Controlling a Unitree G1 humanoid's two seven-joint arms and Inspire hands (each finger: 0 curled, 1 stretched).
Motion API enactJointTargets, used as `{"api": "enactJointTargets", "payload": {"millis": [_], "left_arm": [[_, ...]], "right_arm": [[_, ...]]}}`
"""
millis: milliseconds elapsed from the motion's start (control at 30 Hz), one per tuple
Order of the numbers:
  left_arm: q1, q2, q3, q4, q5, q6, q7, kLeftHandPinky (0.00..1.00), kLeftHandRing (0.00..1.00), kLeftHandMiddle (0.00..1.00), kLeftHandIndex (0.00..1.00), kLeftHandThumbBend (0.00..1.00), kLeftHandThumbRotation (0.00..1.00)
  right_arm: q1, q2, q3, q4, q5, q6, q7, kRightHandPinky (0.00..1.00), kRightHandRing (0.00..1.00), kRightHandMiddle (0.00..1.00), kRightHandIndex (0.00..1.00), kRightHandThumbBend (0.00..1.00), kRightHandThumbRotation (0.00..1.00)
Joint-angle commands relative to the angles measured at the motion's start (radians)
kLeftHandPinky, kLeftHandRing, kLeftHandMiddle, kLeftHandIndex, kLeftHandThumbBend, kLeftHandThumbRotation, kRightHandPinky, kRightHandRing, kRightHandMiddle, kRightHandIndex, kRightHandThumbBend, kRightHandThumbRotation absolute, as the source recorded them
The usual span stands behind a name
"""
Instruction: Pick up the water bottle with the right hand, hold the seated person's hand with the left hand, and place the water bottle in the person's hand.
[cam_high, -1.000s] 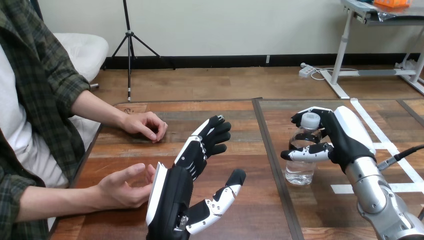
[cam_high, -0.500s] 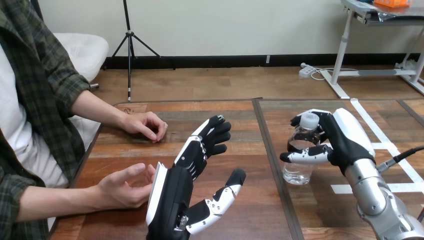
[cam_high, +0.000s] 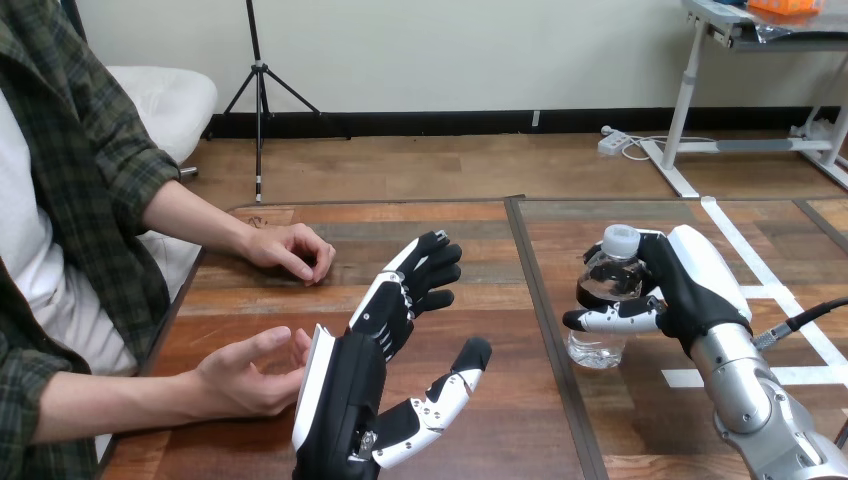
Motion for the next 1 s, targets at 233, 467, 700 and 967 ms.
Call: {"api": "enactJointTargets", "payload": {"millis": [233,467,700,967], "left_arm": [[0.01,-0.031,-0.01,-0.052,0.004,-0.001,0.008,0.76,0.82,0.83,0.85,0.45,0.0],[0.013,-0.029,-0.012,-0.056,0.001,0.001,0.006,0.76,0.81,0.83,0.85,0.45,0.0],[0.015,-0.028,-0.012,-0.058,-0.002,0.005,0.004,0.75,0.81,0.83,0.85,0.45,0.0],[0.014,-0.028,-0.011,-0.056,0.0,0.004,0.005,0.75,0.81,0.83,0.85,0.45,0.0]], "right_arm": [[-0.038,-0.005,0.024,-0.073,-0.004,0.046,0.031,0.59,0.63,0.69,0.67,0.82,0.0],[-0.033,-0.003,0.022,-0.073,0.007,0.042,0.035,0.6,0.64,0.7,0.68,0.83,0.0],[-0.026,0.004,0.014,-0.077,0.028,0.041,0.037,0.61,0.62,0.67,0.67,0.81,0.0],[-0.021,0.005,0.014,-0.086,0.038,0.043,0.04,0.62,0.59,0.64,0.65,0.78,0.0]]}}
